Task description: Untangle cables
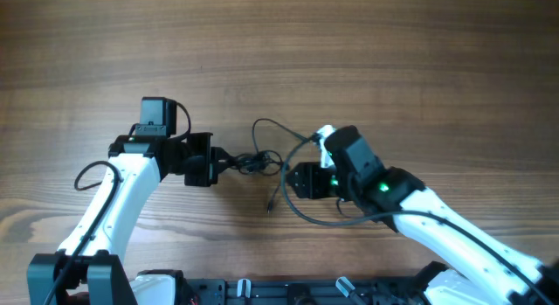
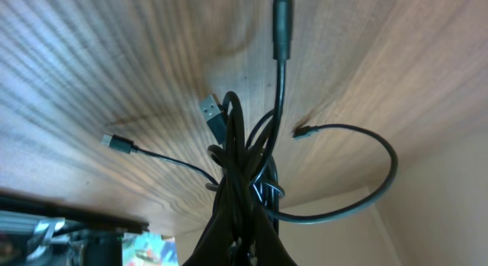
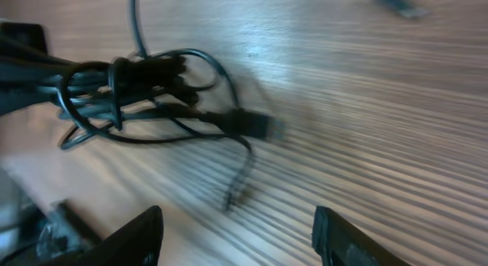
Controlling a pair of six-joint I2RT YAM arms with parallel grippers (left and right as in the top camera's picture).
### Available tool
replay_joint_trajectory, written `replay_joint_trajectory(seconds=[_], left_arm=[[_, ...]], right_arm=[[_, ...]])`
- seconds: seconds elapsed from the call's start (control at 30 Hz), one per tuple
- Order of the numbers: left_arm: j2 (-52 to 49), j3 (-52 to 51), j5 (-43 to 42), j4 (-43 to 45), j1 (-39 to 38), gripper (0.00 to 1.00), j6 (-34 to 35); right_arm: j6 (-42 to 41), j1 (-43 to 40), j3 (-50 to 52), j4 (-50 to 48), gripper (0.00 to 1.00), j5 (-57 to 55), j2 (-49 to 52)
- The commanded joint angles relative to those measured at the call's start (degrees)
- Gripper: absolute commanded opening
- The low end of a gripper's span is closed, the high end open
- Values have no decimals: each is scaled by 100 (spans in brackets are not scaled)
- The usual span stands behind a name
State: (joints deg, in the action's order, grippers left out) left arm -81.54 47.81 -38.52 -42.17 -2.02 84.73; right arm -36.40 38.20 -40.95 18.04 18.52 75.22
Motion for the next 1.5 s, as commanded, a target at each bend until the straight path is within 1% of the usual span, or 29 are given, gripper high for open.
replay_joint_trajectory(seconds=[0.0, 0.07, 0.13, 0.2, 0.33, 0.43, 0.5, 0.57, 0.63, 0.7, 0.8, 0.83, 0.87, 0.93, 0.97, 1.0, 1.07, 1.1, 1.13, 1.23, 1.27, 1.37, 1.4, 1.47], left_arm=[[-22, -33, -282, -247, 129, 4, 323], [-22, -33, -280, -262, 129, 4, 557], [-22, -33, -282, -264, 129, 4, 752], [-22, -33, -282, -262, 116, 4, 798], [-22, -33, -284, -260, 114, 4, 942], [-22, -33, -328, -267, 79, 4, 916], [-22, -33, -417, -264, 37, 4, 916], [-22, -33, -527, -264, -20, 4, 916], [-22, -33, -588, -264, -94, 4, 918], [-22, -33, -619, -262, -157, 4, 942], [-22, -33, -693, -188, -234, 4, 1187], [-22, -33, -713, -118, -232, 4, 1224], [-22, -33, -721, -9, -232, 4, 1250], [-22, -33, -793, 254, -225, 4, 1351], [-22, -33, -817, 431, -199, 4, 1346], [-22, -33, -815, 577, -160, 4, 1335], [-22, -33, -815, 973, -11, 4, 1106], [-22, -33, -813, 1222, 76, 4, 876], [-22, -33, -815, 1515, 173, 4, 566], [-22, -33, -822, 2444, 507, 4, -525], [-22, -33, -846, 2625, 592, 4, -717], [-22, -33, -1113, 3115, 800, 4, -992], [-22, -33, -1228, 3287, 828, 4, -1119], [-22, -33, -1440, 3657, 824, 4, -1445]], right_arm=[[-699, 63, -22, -529, 65, 1088, 551], [-1567, 127, -22, -710, 66, 1043, 791], [-2240, 208, -22, -1095, 66, 1021, 1073], [-2743, 275, -22, -1294, 66, 938, 1233], [-3899, 402, -22, -1484, 66, 173, 1541], [-4555, 400, -22, -1488, 70, -516, 1578], [-4837, 400, -22, -1596, 70, -857, 1578], [-5023, 400, -22, -1825, 70, -942, 1587], [-5080, 402, -22, -2050, 67, -935, 1602], [-5082, 402, -22, -2214, 61, -883, 1626], [-5180, 424, -22, -2253, 54, -667, 1707], [-5193, 435, -22, -2247, 48, -647, 1740], [-5176, 439, -22, -2245, 42, -638, 1792], [-4889, 439, -22, -2243, 16, -490, 1838], [-4546, 437, -22, -2245, 9, -393, 1838], [-4260, 433, -22, -2227, 6, -280, 1832], [-3635, 382, -22, -2052, 6, -20, 1827], [-3366, 341, -22, -1934, 6, 114, 1810], [-3178, 299, -22, -1832, 6, 197, 1786], [-2186, 61, -22, -1281, 6, 345, 1517], [-1873, -35, -22, -1086, 8, 339, 1384], [-1187, -275, -22, -763, 18, 269, 1047], [-1016, -341, -22, -664, 20, 166, 944], [-881, -422, -22, -511, 27, -66, 791]])
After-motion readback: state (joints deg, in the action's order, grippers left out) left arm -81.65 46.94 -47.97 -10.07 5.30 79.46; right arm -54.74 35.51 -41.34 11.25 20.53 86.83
